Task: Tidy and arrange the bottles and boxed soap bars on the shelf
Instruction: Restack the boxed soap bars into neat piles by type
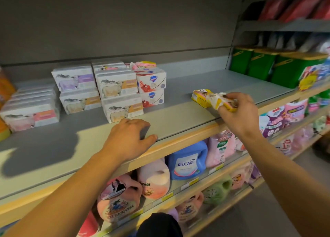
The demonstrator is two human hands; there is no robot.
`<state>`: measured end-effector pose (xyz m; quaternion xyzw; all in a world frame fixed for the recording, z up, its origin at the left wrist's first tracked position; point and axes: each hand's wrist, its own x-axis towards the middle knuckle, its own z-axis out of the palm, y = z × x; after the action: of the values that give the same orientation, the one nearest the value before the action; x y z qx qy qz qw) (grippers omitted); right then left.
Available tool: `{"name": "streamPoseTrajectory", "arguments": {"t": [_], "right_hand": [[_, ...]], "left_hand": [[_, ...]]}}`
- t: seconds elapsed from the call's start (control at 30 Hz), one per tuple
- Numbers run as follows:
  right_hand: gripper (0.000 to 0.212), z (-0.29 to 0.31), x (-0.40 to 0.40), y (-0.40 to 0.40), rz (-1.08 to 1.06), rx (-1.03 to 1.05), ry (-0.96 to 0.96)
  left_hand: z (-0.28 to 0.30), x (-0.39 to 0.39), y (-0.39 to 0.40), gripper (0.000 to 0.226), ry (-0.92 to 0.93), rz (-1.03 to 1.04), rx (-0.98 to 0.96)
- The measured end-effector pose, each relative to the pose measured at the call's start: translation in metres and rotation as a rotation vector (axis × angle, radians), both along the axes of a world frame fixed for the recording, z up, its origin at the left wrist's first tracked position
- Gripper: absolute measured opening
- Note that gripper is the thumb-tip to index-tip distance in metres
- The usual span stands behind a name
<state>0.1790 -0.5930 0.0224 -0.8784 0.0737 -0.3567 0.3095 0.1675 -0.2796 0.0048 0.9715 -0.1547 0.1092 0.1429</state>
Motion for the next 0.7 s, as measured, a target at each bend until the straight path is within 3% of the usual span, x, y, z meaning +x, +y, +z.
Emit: {"name": "streamPoseTrajectory", "arguments": {"t": [0.13, 0.47, 0.6, 0.7], "right_hand": [[0.041, -0.005, 0.013, -0.013, -0.041, -0.053, 0.104], [0.040, -0.011, 0.060, -0.014, 0.037, -0.327, 0.247], [0.055, -0.007, 0.061, -0.005, -0.007, -0.451, 0.389], [0.058, -0.008, 0.043, 0.019, 0.022, -0.453, 0.276]], "left_hand": [[-0.003, 0.002, 0.001, 0.051, -0.012, -0.003, -0.008], [-0.003, 0.004, -0.001, 0.053, -0.007, 0.016, -0.018], [-0.003, 0.003, 0.000, 0.051, -0.018, 0.011, -0.021], [-0.001, 0.000, 0.001, 0.051, -0.008, 0.001, -0.020]]}}
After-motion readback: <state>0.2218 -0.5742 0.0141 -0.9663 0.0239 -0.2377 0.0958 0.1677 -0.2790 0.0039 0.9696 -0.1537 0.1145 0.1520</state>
